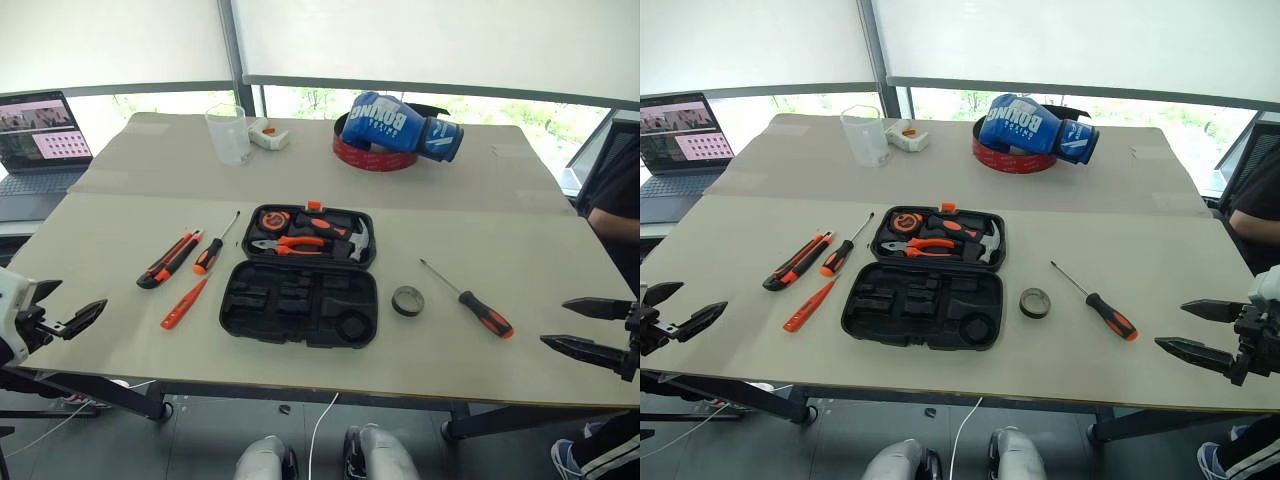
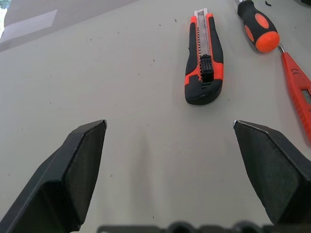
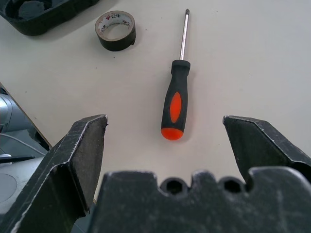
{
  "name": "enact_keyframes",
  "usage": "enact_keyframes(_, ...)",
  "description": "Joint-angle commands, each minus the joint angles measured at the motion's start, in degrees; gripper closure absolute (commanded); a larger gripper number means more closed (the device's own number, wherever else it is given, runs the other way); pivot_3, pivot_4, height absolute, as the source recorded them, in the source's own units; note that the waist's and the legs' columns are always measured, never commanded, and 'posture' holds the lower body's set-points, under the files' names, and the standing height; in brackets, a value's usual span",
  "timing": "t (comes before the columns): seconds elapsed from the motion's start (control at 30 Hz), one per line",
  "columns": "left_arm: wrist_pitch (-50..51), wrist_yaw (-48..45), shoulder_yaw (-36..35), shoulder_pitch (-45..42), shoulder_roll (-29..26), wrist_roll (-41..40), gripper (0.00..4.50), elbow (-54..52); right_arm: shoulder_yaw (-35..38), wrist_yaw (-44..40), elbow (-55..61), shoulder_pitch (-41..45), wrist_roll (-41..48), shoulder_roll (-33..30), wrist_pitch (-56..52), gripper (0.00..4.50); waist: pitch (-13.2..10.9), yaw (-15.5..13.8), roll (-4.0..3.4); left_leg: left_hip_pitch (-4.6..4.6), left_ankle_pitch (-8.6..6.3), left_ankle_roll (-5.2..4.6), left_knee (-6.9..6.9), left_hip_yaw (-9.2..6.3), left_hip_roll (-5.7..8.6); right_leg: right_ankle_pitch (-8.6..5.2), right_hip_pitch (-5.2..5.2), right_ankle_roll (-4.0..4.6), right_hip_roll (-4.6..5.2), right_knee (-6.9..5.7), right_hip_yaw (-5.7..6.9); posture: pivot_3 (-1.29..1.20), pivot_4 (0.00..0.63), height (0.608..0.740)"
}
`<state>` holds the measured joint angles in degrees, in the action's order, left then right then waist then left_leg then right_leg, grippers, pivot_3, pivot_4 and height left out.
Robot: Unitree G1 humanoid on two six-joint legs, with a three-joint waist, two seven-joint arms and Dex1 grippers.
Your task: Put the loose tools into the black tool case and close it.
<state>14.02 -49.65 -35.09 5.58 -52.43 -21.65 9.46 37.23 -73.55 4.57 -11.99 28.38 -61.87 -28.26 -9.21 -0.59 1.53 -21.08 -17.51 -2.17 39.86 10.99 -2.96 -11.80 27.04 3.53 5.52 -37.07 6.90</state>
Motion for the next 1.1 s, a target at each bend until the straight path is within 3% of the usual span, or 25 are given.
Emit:
enact_keyframes(0.03, 0.99, 0.47, -1.89, 0.16, -0.85, -0.55, 0.02, -2.00, 2.39, 1.38, 2.69, 1.59, 1.78, -0.75, -1.79, 0.06, 0.00, 0.00, 0.00, 0.00, 0.00, 0.00, 0.00, 0.00, 0.00, 0.00, 0.00, 0.00, 0.00, 0.00, 0.00, 0.00, 0.150, 0.714)
enact_keyframes(0.23, 16.06, 2.69, 1.59, -4.27, -2.05, -5.35, 0.02, -10.92, 0.10, 9.78, 11.25, 12.58, 8.51, -1.36, -10.80, 0.06, 0.00, 0.25, 0.01, 0.00, 0.08, 0.10, 0.04, -0.06, -0.01, 0.02, 0.00, -0.03, -0.01, -0.05, -0.02, 0.00, 0.150, 0.714)
enact_keyframes(0.43, 32.59, 8.15, 10.15, -18.57, -3.48, -6.97, 0.02, -12.36, -7.99, 17.74, 24.86, 23.66, 17.44, -0.57, -18.96, 0.06, 0.00, -0.16, 0.02, -0.03, 0.13, 0.15, 0.02, -0.14, 0.04, 0.03, -0.04, -0.01, -0.11, -0.05, 0.04, 0.00, 0.150, 0.714)
enact_keyframes(0.5, 37.33, 9.68, 13.27, -23.72, -2.80, -7.05, 0.02, -11.26, -11.82, 21.11, 27.86, 27.63, 18.71, 0.48, -19.65, 0.06, 0.00, -0.10, 0.03, -0.04, 0.30, -0.15, 0.01, -0.13, 0.05, 0.03, -0.04, 0.00, -0.16, -0.05, 0.05, 0.00, 0.150, 0.714)
enact_keyframes(0.6, 42.26, 11.97, 18.18, -30.95, -0.93, -6.49, 0.02, -9.21, -12.96, 17.65, 26.29, 24.47, 15.13, 2.64, -12.92, 0.06, -0.02, -0.14, 0.24, -0.07, 0.46, -0.42, 0.06, -0.08, 0.13, 0.04, -0.06, 0.00, -0.16, -0.02, 0.07, 0.00, 0.150, 0.714)
enact_keyframes(0.8, 41.25, 13.88, 30.05, -41.00, 4.30, -0.59, 0.02, -2.22, -23.65, 16.77, 24.52, 29.99, 11.36, 7.99, -6.04, 0.06, -0.03, 0.08, 0.36, -0.03, 0.50, -0.49, 0.32, -0.02, 0.17, 0.05, -0.23, -0.05, -0.21, -0.04, 0.11, 0.00, 0.150, 0.714)
enact_keyframes(1.0, 37.84, 14.55, 35.21, -46.12, 9.11, 4.07, 0.02, 5.63, -28.53, 16.45, 22.73, 32.85, 8.46, 10.89, -3.33, 0.06, -0.04, 0.30, 0.38, 0.03, 0.54, -0.48, 0.39, -0.06, 0.09, 0.05, -0.28, -0.04, -0.25, -0.15, 0.12, 0.00, 0.150, 0.714)
enact_keyframes(1.1, 36.42, 15.25, 36.21, -48.20, 11.20, 5.96, 0.76, 10.17, -29.88, 16.53, 22.37, 33.47, 7.46, 11.90, -2.54, 0.00, -0.04, 0.22, 0.39, 0.00, 0.57, -0.52, 0.47, -0.06, 0.09, 0.06, -0.28, -0.03, -0.26, -0.16, 0.14, 0.00, 0.150, 0.714)
